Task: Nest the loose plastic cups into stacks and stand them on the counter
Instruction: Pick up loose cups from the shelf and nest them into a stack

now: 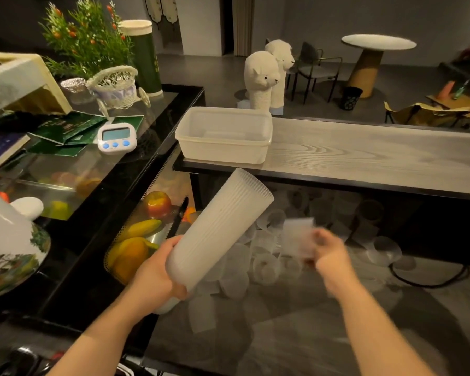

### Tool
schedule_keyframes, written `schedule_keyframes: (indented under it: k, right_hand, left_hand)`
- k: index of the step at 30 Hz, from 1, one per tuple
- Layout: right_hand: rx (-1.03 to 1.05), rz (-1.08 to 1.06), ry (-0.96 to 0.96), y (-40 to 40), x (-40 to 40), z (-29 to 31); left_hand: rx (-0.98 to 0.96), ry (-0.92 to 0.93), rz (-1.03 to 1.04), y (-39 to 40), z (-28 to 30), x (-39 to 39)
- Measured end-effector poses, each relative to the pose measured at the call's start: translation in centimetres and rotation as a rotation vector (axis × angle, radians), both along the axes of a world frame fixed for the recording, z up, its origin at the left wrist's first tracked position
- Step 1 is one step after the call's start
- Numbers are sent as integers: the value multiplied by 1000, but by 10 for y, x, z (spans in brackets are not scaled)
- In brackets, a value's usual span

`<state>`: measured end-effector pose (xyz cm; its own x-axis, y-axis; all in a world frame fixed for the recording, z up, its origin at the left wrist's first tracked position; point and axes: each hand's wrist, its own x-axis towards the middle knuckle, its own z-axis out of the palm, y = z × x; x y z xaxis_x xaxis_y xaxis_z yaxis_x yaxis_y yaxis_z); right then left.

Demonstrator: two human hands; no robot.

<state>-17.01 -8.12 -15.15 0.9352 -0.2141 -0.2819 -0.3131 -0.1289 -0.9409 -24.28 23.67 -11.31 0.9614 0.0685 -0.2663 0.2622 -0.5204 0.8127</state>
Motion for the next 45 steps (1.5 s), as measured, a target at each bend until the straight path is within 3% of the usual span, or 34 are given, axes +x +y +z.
schedule_keyframes:
  k: [5,7,11,16,18,20,21,23,26,28,31,34,38,41,45]
  right_hand:
    - [283,192,-276,-4,11,137]
    - [157,329,-297,4,18,162]
    - [-299,542,-195,19,28,179]
    - [-514,652,-294,38,29,164]
    - [-335,590,-342,47,28,149]
    - [-48,258,-348,58,24,122]
    - [-7,121,-351,64,20,101]
    - [-276,222,-412,78,5,36]
    - [-818,983,-298,118,-40,-28]
    - [-1000,1253,-348,134,-61,-56]
    - [-1151,1431,-392,154,-72,-78]
    - [-1353,1437,-460,159,-69,-94]
    - [-1156,1337,-333,150,-76,-92]
    - [-943,1099,-225,130,-73,-66]
    - [-376,726,68,57,-41,5]
  left_hand:
    - [53,6,-71,-4,4,1]
    - [72,1,-99,-5,7,0]
    - [96,-17,-123,-8,11,0]
    - [76,-14,-93,-12,9,1]
    - [59,-25,-71,-10,7,0]
    - [61,-33,-38,-7,6,1]
    - [57,-29,-2,-6,6,2]
    - [45,-33,63,-2,7,2]
    - [42,-76,105,4,11,3]
    - [46,-75,110,7,12,2]
    - [49,-79,107,7,12,-1]
    - [19,-94,113,10,11,-5]
    - [-4,-93,117,13,8,-7]
    - [0,-75,97,15,6,-7]
    - [49,-66,85,11,7,-4]
